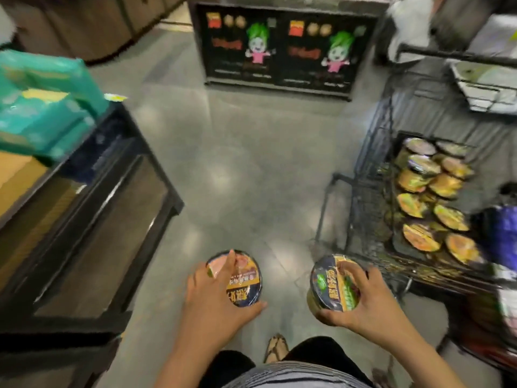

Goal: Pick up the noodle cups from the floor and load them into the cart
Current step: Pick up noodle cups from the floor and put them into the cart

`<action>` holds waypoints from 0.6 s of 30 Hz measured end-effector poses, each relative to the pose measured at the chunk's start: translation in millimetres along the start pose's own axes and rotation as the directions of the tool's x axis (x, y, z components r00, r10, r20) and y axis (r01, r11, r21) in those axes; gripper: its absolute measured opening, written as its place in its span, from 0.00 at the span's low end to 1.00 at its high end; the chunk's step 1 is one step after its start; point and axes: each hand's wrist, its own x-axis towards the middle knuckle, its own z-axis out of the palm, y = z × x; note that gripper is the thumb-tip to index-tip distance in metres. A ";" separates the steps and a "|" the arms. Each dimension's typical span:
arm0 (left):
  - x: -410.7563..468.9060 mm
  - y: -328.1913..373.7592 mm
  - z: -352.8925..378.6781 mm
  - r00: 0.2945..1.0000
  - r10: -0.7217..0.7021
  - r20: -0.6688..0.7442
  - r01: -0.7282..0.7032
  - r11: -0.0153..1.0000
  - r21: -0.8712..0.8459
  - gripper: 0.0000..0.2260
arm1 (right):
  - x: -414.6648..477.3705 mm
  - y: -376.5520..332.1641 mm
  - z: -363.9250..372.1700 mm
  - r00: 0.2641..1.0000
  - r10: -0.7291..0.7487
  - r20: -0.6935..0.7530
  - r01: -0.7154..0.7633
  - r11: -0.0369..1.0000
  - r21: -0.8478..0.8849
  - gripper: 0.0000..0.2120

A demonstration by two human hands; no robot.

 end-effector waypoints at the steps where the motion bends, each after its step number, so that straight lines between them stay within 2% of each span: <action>1: 7.9 12.3 0.2 1.000 0.028 0.006 -0.028 1.000 0.004 0.52 | 1.8 9.4 -6.0 1.000 0.017 -0.015 -0.017 1.000 0.012 0.46; 9: 88.9 114.9 27.6 0.943 0.271 0.195 -0.283 0.958 0.037 0.50 | 16.6 86.3 -38.4 0.943 0.312 -0.114 -0.283 0.934 0.217 0.45; 12: 126.1 151.5 43.6 0.904 0.334 0.266 -0.354 0.935 0.029 0.49 | 28.3 110.2 -44.1 0.883 0.435 -0.177 -0.372 0.878 0.301 0.43; 18: 227.5 246.9 78.3 0.776 0.501 0.382 -0.546 0.838 0.010 0.48 | 78.0 148.8 -80.0 0.725 0.640 -0.255 -0.560 0.763 0.322 0.42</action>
